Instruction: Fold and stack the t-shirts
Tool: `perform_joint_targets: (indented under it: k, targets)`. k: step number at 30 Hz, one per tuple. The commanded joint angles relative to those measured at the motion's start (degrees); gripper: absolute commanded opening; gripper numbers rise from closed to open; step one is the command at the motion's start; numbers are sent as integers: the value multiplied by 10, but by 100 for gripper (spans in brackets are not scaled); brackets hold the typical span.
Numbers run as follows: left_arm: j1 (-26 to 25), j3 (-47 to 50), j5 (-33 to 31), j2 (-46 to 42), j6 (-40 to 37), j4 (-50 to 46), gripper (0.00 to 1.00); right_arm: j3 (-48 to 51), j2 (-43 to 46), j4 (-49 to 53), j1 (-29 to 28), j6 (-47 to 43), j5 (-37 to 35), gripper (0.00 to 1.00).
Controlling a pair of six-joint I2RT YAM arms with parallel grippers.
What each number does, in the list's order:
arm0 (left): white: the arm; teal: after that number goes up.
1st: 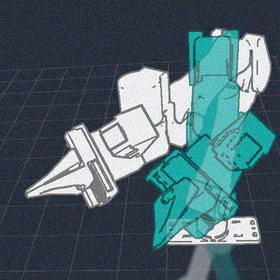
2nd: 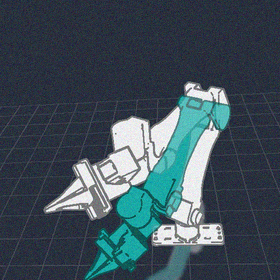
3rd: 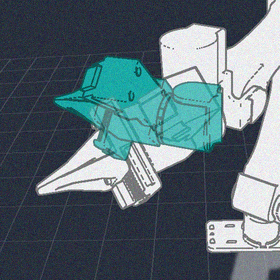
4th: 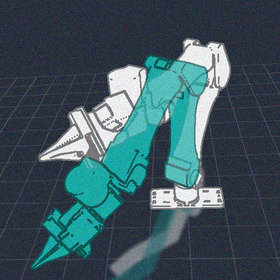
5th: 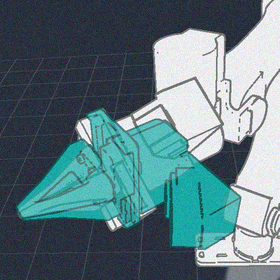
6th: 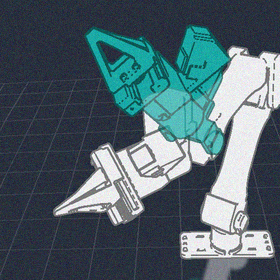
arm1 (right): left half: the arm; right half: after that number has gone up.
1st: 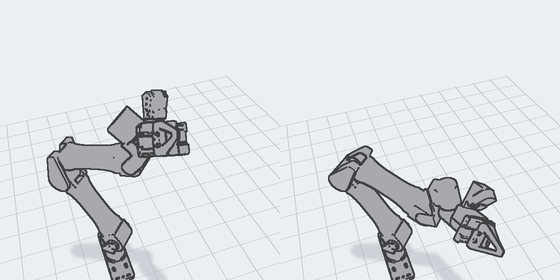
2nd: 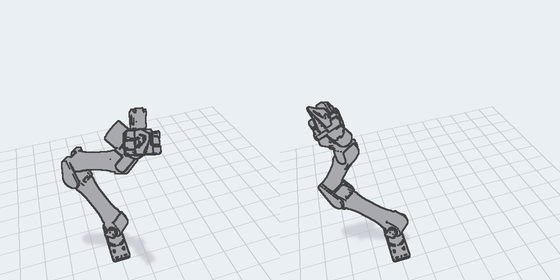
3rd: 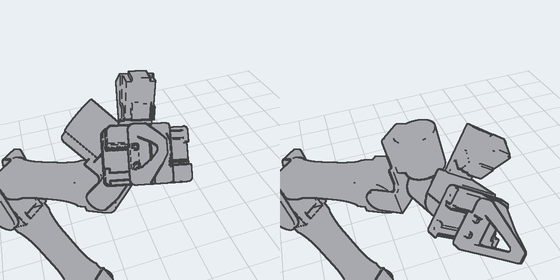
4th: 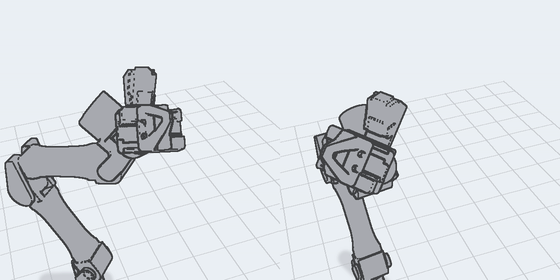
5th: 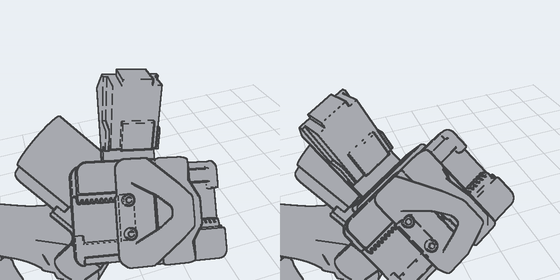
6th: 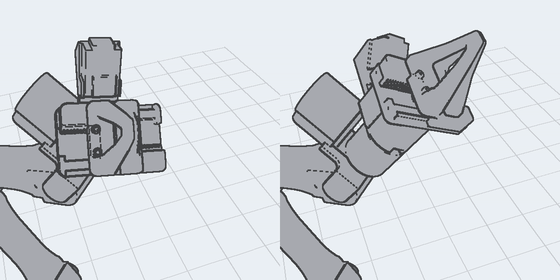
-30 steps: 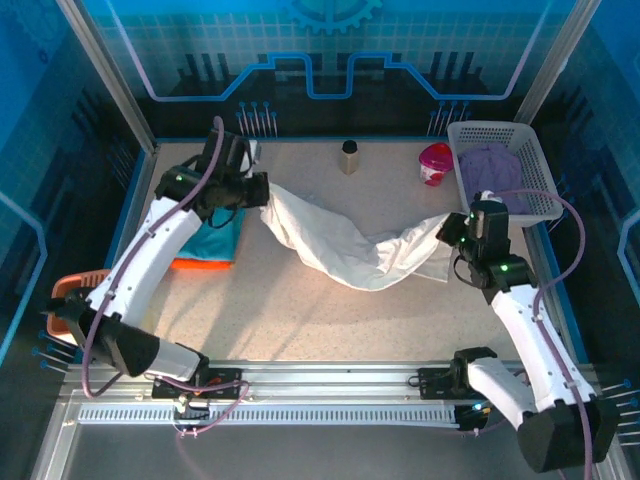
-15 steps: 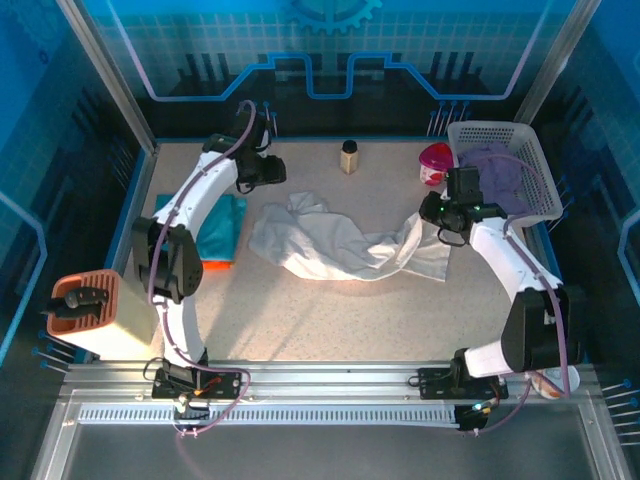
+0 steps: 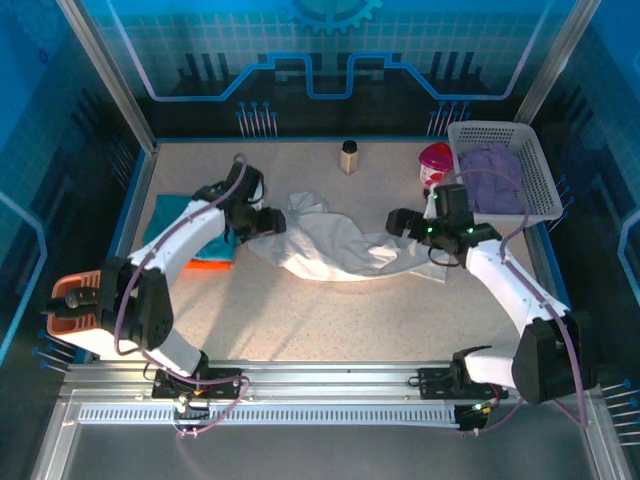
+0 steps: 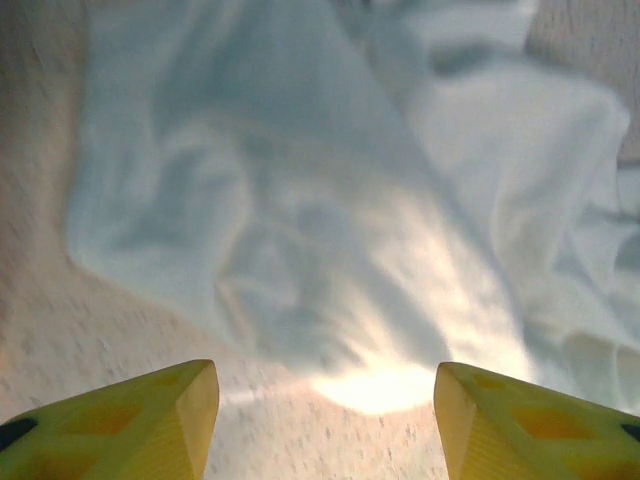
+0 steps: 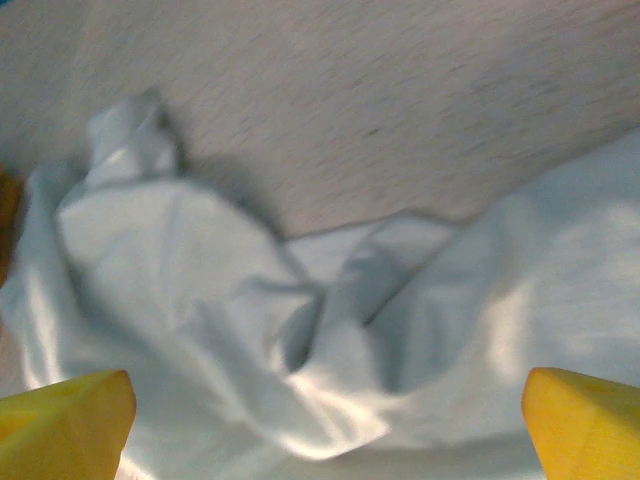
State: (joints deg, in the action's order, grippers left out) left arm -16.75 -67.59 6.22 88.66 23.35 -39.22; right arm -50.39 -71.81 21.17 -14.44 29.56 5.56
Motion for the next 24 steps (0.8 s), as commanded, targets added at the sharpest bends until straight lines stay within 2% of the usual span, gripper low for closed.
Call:
perform_joint_targets:
  k: [1,6,12,18,24]
  targets:
    - [-9,69,31,-46,49,41,60,27,13,-52,-69,-45,26,100]
    - [-10,109,28,-97,83,28,60,4,-33,-58,-176,-128,-6,91]
    - [-5,133,12,-142,90,7,60,-70,-145,-68,-271,-188,-41,86]
    - [28,134,11,-165,68,-31,60,-183,-282,-25,-323,-216,-83,83]
    - [43,160,17,-196,67,-40,60,-222,-362,-22,-345,-201,-145,69]
